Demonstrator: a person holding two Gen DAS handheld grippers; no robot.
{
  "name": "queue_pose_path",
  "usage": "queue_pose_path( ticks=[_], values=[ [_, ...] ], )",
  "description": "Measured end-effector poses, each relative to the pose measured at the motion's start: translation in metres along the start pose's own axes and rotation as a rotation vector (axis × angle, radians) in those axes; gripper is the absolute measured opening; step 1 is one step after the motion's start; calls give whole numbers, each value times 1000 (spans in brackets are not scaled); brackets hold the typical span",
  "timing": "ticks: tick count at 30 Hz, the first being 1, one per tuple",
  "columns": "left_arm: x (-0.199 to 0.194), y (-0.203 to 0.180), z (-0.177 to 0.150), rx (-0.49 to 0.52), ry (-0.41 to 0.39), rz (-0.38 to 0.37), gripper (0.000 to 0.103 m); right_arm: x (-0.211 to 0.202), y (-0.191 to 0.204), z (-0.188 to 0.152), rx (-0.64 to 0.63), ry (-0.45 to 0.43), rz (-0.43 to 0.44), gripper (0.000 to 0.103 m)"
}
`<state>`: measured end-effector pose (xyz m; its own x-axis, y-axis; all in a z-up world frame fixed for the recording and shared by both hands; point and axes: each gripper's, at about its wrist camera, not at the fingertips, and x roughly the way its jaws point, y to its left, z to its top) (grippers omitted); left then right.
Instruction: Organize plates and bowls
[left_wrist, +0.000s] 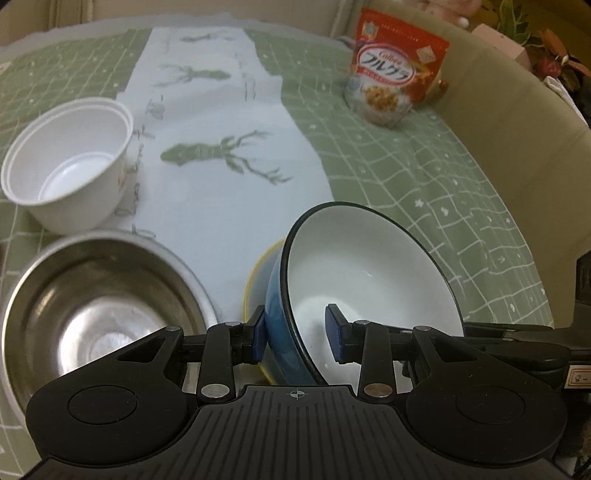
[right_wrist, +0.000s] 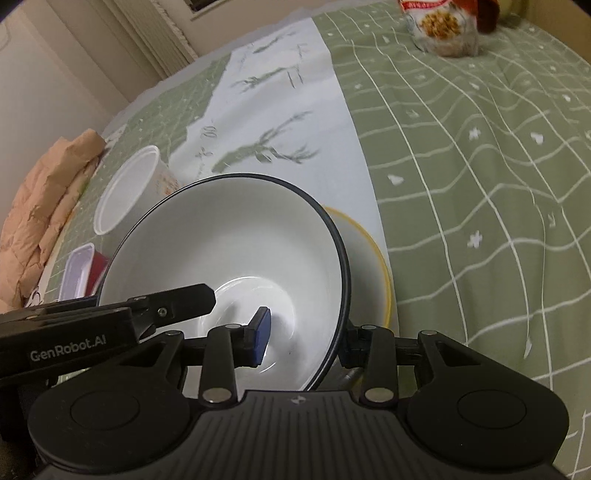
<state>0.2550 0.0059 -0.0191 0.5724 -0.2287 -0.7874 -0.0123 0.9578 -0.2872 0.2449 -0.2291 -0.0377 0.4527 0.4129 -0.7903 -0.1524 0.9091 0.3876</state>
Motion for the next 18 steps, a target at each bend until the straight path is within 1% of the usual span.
queue_pose_path(
  ticks=[10, 18],
  values=[
    [7, 2, -3, -11, 25, -17, 34, 3, 0, -3, -41, -40, -53, 38],
    [8, 5, -2, -24, 29, -29, 32, 3, -1, -2, -40, -35, -47, 38]
  ],
)
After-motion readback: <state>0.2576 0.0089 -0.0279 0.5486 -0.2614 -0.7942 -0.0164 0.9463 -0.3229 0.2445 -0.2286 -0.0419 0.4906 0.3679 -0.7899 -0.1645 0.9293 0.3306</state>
